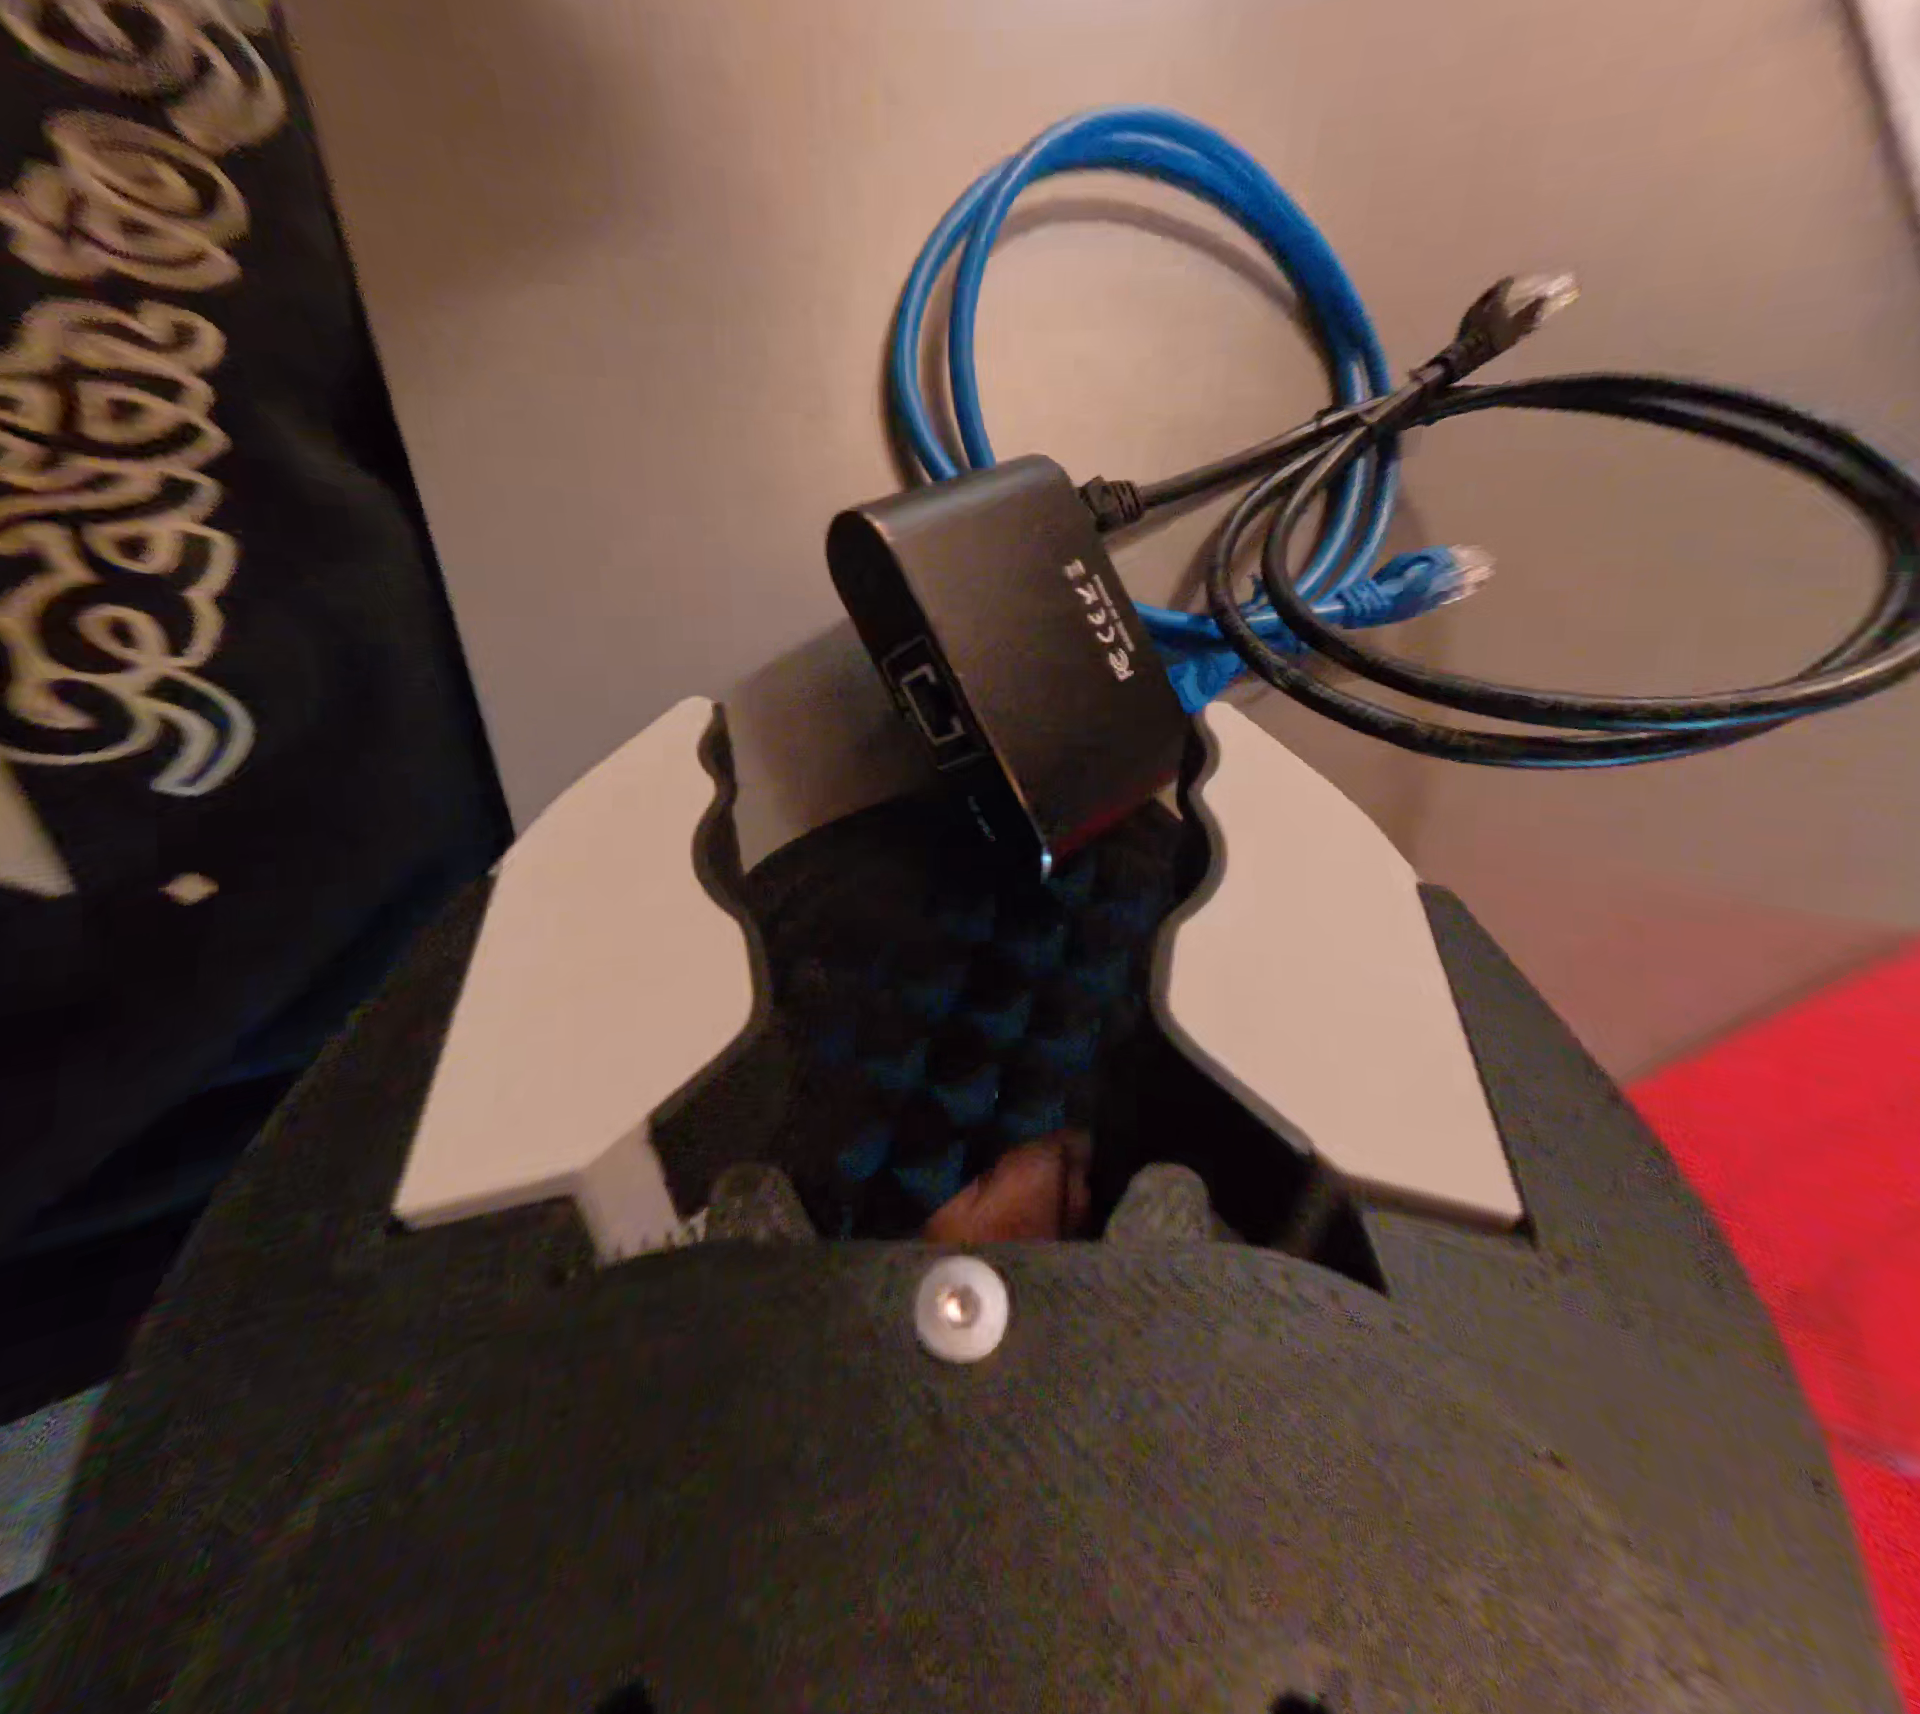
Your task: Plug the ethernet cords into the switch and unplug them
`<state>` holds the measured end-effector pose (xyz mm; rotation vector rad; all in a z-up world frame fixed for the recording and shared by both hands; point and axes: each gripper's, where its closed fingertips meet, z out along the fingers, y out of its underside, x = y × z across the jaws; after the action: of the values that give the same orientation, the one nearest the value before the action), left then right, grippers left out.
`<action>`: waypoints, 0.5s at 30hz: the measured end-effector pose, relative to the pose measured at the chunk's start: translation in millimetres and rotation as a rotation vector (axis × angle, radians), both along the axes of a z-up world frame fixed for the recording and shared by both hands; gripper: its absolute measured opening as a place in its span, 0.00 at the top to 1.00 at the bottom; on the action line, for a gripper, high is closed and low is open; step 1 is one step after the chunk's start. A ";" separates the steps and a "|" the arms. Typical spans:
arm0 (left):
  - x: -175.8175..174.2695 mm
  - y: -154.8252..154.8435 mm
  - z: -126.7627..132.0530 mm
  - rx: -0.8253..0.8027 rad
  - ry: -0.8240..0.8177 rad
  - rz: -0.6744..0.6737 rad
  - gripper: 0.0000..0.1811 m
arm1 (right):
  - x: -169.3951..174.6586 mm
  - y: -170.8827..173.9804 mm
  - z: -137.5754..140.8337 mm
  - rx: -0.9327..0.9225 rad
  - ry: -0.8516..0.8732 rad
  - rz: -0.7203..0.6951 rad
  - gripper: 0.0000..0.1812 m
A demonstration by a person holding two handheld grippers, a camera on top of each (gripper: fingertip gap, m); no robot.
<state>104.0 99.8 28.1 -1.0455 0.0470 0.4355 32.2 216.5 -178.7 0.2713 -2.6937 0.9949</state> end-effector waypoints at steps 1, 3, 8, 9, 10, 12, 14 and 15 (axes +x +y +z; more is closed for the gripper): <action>0.0 -1.0 0.5 0.006 -0.003 -0.004 0.93 | -2.8 1.6 2.6 -0.040 -0.111 0.010 0.54; 0.4 -2.5 1.2 0.015 -0.004 -0.010 0.93 | -14.4 3.8 3.2 -0.098 -0.296 -0.007 0.54; -0.7 -4.0 1.3 0.023 -0.008 -0.011 0.93 | -26.4 0.2 -14.6 -0.087 -0.399 0.070 0.56; -0.8 -3.9 0.9 0.023 -0.009 -0.013 0.93 | -23.8 -1.6 -16.5 -0.082 -0.423 0.097 0.57; -1.0 -3.7 0.5 0.023 -0.010 -0.015 0.93 | -21.4 -2.4 -18.6 -0.065 -0.449 0.112 0.59; -1.0 -3.5 0.2 0.021 -0.010 -0.015 0.93 | -22.8 -4.6 -20.6 -0.054 -0.460 0.103 0.65; -0.5 -3.6 0.5 0.019 -0.005 -0.012 0.93 | -22.9 -5.1 -20.7 -0.060 -0.425 0.104 0.65; -0.4 -3.9 0.7 0.018 -0.003 -0.010 0.93 | -23.2 -5.3 -19.8 -0.069 -0.382 0.096 0.65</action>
<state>103.7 95.9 28.9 -1.0283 0.0454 0.4249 9.0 211.3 -198.5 0.2177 -2.9991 1.2799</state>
